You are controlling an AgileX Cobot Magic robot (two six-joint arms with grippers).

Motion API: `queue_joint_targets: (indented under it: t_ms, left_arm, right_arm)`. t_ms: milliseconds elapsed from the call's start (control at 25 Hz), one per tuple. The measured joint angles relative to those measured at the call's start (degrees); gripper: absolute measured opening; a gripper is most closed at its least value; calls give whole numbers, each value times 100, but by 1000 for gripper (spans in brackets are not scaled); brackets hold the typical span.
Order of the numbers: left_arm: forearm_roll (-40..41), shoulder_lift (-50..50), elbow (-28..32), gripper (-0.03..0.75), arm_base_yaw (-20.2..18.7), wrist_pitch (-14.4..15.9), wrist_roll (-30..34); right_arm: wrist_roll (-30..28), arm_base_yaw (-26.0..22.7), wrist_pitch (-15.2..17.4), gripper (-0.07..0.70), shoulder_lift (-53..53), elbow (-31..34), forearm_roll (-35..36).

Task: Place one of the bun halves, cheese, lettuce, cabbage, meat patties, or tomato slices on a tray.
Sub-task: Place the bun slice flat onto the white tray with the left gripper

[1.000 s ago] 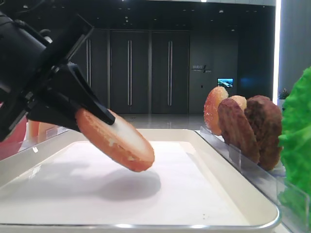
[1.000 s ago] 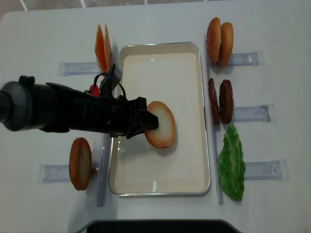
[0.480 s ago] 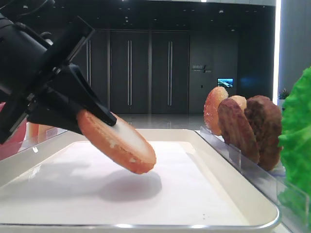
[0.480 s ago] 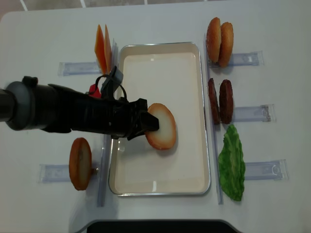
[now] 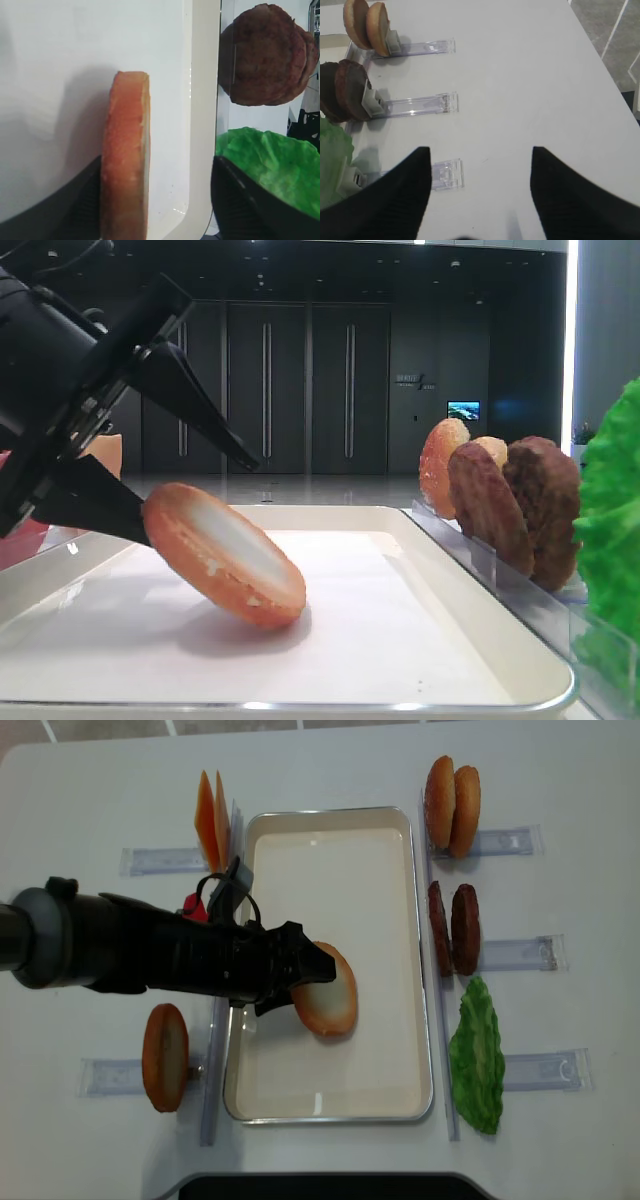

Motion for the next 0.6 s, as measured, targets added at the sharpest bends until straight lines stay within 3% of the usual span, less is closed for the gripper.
queue_joint_targets:
  t_ms: [600]
  left_arm:
    - [566,0,0,482,0,-6,-799]
  right_arm:
    - [0,0,0,416,0,0,0]
